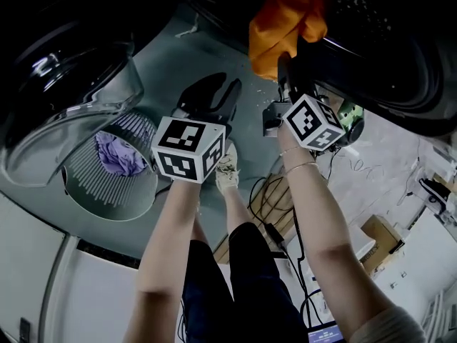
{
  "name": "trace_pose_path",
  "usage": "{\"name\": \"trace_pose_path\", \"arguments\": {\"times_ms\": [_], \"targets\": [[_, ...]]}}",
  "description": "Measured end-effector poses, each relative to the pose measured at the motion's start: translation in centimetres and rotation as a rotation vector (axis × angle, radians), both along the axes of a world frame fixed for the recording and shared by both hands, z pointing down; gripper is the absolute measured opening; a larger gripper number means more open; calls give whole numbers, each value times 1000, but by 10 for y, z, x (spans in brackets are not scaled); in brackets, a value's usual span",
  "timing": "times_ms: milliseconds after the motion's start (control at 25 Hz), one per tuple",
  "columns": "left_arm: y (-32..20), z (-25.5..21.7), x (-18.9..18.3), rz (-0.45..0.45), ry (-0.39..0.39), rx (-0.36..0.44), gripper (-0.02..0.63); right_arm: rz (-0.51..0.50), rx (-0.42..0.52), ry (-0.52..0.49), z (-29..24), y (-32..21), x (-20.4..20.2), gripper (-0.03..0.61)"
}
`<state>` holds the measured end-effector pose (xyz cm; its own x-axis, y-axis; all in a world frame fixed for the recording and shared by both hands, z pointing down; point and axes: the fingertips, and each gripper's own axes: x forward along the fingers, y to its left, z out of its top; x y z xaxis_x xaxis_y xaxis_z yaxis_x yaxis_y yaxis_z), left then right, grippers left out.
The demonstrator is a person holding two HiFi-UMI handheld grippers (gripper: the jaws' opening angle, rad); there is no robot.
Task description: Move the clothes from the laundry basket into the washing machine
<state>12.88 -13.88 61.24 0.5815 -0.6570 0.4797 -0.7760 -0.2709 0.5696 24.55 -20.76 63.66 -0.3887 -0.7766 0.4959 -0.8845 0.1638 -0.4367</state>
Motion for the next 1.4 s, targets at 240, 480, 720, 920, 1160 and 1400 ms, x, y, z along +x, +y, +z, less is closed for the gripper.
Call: {"name": "trace_pose_path", "arguments": {"times_ms": [240,480,720,920,1160,1400], "targets": [[-7,-17,3,-2,11,25,112,56,226,-32,-81,-47,3,32],[-18,-29,1,-14,32,49,112,101,366,-44,-125,-100,14,32],[-23,-29,1,-19,42,61,112,148,490,-28,-158,-129,24,31],[-22,-25,3,-7,44,47,112,175,339,-54,-118,-136,30,241],[-19,-28,0,-3,37,46,112,213,224,-24,-91,-115,36,443],[-12,-37,-6,-10,32,56,112,131,233,-27,-100,-90,14,409]]}}
